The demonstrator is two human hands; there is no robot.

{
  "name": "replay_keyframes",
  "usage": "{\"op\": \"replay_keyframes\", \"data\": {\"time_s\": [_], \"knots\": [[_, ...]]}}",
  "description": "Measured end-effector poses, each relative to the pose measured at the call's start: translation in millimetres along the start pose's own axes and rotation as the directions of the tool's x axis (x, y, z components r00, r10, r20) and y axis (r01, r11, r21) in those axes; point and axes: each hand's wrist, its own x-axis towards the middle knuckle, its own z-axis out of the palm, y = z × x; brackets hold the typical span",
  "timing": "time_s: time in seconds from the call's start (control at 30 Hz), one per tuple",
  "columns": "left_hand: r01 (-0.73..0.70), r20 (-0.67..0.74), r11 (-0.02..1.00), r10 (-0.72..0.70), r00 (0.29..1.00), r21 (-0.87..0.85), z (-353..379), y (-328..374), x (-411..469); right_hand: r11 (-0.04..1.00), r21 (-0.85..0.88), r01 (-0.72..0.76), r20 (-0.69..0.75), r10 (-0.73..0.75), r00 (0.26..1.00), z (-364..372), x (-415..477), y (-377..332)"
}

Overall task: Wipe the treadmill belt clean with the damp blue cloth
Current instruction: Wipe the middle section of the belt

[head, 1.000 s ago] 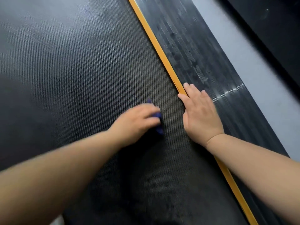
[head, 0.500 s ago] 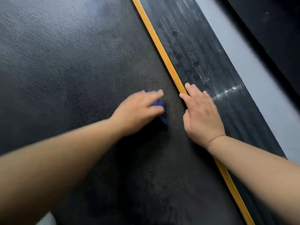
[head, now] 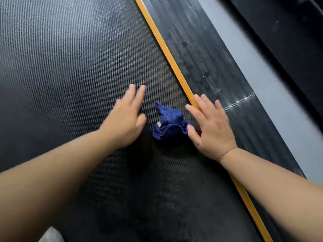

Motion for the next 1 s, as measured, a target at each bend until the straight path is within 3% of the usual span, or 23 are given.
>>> {"op": "replay_keyframes", "data": {"time_s": [0.07,0.13,0.3,0.5,0.63,0.7,0.8,0.9,1.0], "knots": [[0.067,0.027,0.972,-0.075,0.997,0.225,2,-29,1,0.994,-0.006,0.106,0.044,-0.105,0.993,6,3,-16],[0.037,0.028,0.948,-0.049,0.998,0.315,12,-42,-3,0.982,0.019,0.187,0.146,-0.188,0.971,16,15,-37],[0.072,-0.034,0.965,-0.066,0.997,0.253,16,-37,-2,0.96,0.017,0.278,0.224,-0.274,0.935,26,61,-61],[-0.035,0.094,0.969,0.013,0.995,0.243,2,-50,-2,0.965,0.015,0.261,0.21,-0.258,0.943,20,-26,-43],[-0.116,0.158,0.949,0.072,0.985,0.293,-6,-61,0,0.898,0.046,0.438,0.168,-0.439,0.882,30,2,-40],[-0.11,0.104,0.941,0.081,0.991,0.321,-12,-67,2,0.87,0.014,0.493,0.111,-0.491,0.864,35,46,-44],[0.036,0.013,0.968,-0.04,0.999,0.249,-16,-72,5,0.953,-0.054,0.297,-0.044,-0.3,0.953,26,129,-54],[0.081,0.037,0.974,-0.091,0.995,0.21,-16,-71,11,0.996,-0.087,-0.005,-0.036,0.002,0.999,20,195,-65],[0.098,0.061,0.975,-0.113,0.992,0.201,-20,-68,12,0.993,-0.117,-0.008,0.015,0.009,1.0,23,179,-73]]}}
